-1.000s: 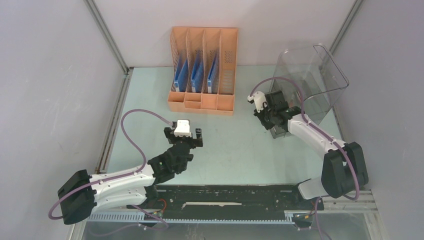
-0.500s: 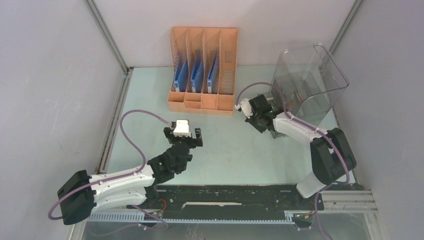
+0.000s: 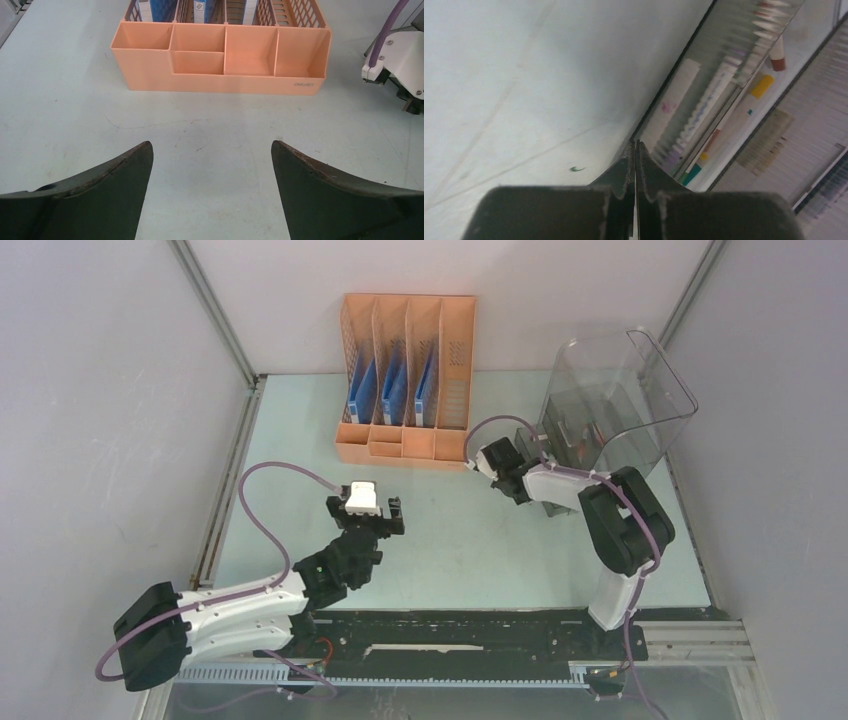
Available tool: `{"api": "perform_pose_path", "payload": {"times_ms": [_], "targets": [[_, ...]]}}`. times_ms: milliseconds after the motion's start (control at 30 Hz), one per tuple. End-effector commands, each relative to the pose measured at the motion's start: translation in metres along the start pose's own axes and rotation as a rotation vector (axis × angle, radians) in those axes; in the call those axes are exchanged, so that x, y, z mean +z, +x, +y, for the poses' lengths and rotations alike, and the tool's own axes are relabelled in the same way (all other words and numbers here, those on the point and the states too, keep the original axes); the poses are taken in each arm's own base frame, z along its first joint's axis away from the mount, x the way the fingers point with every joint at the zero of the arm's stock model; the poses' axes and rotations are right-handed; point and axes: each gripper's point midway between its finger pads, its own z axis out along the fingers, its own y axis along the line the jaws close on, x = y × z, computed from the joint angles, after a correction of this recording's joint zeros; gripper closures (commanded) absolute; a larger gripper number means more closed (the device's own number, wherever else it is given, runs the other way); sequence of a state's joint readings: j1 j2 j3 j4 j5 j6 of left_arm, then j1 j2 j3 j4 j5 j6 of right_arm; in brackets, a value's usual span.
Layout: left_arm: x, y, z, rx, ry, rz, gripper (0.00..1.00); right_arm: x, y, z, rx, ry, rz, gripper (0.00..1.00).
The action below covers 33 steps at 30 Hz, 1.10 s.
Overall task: Organize the desk
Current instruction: Close the drawer in the storage box.
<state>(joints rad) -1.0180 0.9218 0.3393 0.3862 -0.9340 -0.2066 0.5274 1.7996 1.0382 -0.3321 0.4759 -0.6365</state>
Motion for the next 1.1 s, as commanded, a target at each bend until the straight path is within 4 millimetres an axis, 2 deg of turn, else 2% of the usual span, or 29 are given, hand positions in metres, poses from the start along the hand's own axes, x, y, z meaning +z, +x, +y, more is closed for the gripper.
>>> {"api": "perform_pose_path", "payload": {"times_ms": [0, 133, 267, 367, 500, 700, 833, 933, 1067], "targets": [[0.0, -0.008, 0.002, -0.026, -0.001, -0.033, 0.04, 0.007, 0.002, -0.055, 0.05, 0.183, 0.024, 1.0], [0.0, -0.008, 0.002, -0.025, 0.0, -0.034, 0.04, 0.014, 0.019, -0.079, 0.094, 0.242, 0.061, 1.0], [0.0, -0.009, 0.001, -0.023, 0.001, -0.033, 0.04, 0.014, 0.027, -0.091, 0.119, 0.265, 0.074, 0.89], [0.001, -0.009, 0.001, -0.021, -0.001, -0.033, 0.04, 0.01, 0.025, -0.086, 0.128, 0.239, 0.061, 0.84], [0.001, -0.009, 0.0, -0.015, 0.0, -0.028, 0.04, -0.008, 0.011, -0.068, 0.132, 0.153, -0.002, 0.8], [0.002, -0.009, -0.001, -0.01, -0.005, -0.025, 0.04, -0.059, -0.006, -0.033, 0.118, -0.049, -0.138, 0.76], [0.003, -0.009, -0.001, -0.003, -0.011, -0.019, 0.04, -0.112, -0.017, -0.01, 0.15, -0.269, -0.327, 0.75], [0.004, -0.008, -0.001, 0.0, -0.015, -0.014, 0.03, -0.155, -0.017, -0.016, 0.191, -0.354, -0.503, 0.73], [0.004, -0.011, -0.001, 0.003, -0.026, -0.011, 0.0, -0.217, -0.008, -0.038, 0.278, -0.387, -0.753, 0.69]]}}
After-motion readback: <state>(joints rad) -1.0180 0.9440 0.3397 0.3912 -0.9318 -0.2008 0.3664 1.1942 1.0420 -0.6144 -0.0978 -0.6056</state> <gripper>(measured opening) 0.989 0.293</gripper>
